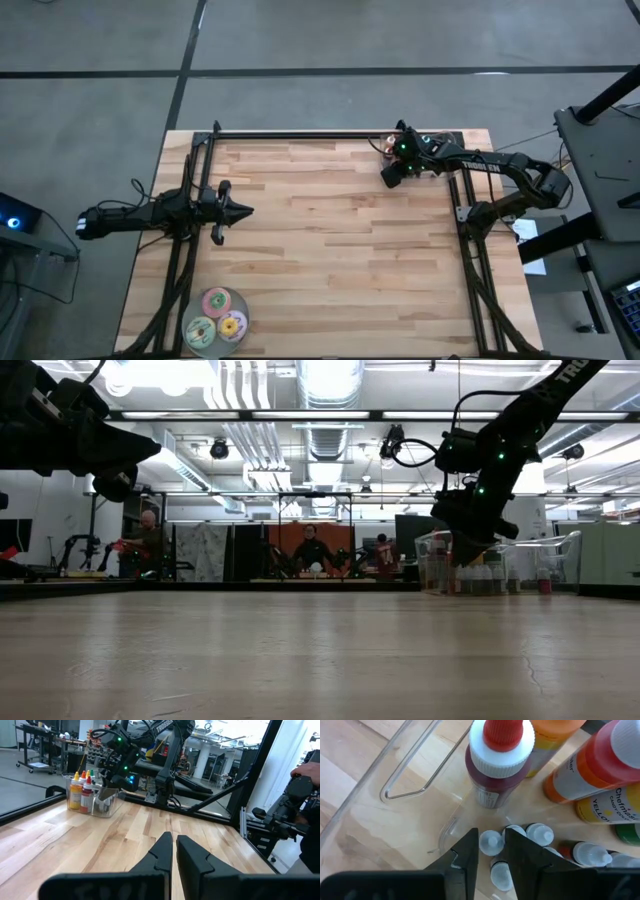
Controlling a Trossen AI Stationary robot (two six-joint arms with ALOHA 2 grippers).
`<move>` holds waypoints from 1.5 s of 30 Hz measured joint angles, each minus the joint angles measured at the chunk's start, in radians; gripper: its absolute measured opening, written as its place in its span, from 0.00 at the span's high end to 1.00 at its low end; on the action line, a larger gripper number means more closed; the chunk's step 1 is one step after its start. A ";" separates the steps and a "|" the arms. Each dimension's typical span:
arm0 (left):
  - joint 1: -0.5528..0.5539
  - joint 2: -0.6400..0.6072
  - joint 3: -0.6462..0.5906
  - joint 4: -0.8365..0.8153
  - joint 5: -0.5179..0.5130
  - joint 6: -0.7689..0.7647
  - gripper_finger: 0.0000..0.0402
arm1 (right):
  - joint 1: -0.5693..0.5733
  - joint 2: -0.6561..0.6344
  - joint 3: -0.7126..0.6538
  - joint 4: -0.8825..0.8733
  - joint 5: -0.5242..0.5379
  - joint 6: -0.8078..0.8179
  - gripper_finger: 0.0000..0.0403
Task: Pick & Place food coloring
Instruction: Put small red food coloring bottle into the bin, then return to Home Position
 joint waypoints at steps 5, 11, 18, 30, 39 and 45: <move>0.000 0.000 0.000 0.000 0.000 0.000 1.00 | 0.000 0.000 0.000 0.000 -0.001 0.000 0.75; 0.000 0.000 0.000 0.000 0.000 0.000 1.00 | 0.000 0.000 0.000 0.000 -0.001 0.000 0.75; 0.000 0.000 0.000 0.000 0.000 0.000 1.00 | 0.001 0.000 0.000 0.000 -0.003 0.000 0.78; 0.000 0.000 0.000 0.000 0.000 0.000 1.00 | 0.001 -0.037 0.001 -0.005 -0.023 0.000 0.82; 0.000 0.000 0.000 0.000 0.000 0.000 1.00 | 0.001 -0.098 0.044 -0.074 -0.026 0.000 0.91; 0.000 0.000 0.000 0.000 0.000 0.000 1.00 | 0.001 -0.121 0.049 -0.128 -0.026 0.000 0.98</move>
